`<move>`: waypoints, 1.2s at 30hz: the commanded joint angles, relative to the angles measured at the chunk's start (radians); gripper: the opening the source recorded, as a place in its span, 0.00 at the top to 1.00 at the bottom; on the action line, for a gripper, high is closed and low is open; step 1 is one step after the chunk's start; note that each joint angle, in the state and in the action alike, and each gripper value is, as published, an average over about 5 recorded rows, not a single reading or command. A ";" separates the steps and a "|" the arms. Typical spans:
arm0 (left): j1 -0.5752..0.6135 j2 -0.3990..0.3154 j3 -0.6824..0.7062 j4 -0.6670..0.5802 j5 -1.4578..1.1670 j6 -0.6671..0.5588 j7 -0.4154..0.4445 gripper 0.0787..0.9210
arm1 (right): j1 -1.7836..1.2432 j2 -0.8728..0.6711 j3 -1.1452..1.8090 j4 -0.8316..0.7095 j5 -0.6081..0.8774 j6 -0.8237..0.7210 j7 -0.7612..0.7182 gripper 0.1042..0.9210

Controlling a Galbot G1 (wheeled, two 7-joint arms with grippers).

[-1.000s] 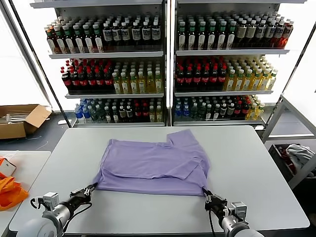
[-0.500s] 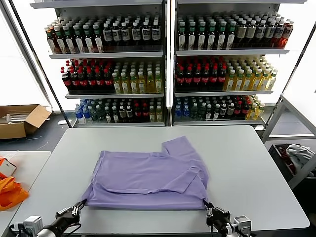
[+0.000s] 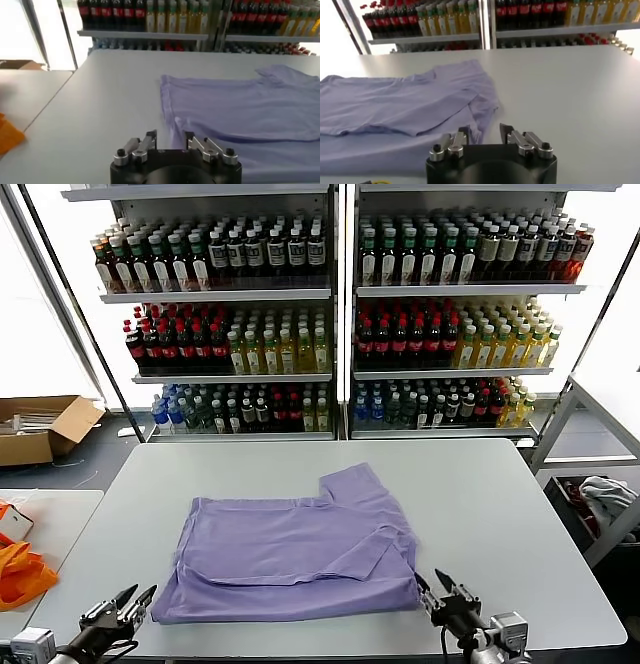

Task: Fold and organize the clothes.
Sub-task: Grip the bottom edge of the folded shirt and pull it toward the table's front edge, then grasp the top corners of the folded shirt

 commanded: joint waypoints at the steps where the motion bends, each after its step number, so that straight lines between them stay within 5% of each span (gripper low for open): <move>1: -0.116 0.189 -0.011 0.058 -0.037 -0.008 0.043 0.55 | 0.196 0.004 0.054 -0.058 0.036 -0.049 -0.096 0.34; 8: -0.228 0.332 0.111 0.198 -0.108 -0.016 0.076 0.32 | 0.457 0.013 -0.089 -0.192 0.046 -0.103 -0.102 0.14; 14: -0.433 0.391 0.289 0.373 -0.130 -0.019 0.087 0.14 | 0.734 0.037 -0.245 -0.446 0.017 -0.104 -0.137 0.12; 27: -0.796 0.353 0.594 0.622 -0.131 -0.016 0.098 0.12 | 1.043 0.164 -0.352 -0.901 -0.059 -0.104 -0.245 0.12; 36: -0.951 0.332 0.658 0.749 -0.141 -0.024 0.106 0.12 | 1.105 0.217 -0.362 -1.041 -0.112 -0.102 -0.288 0.12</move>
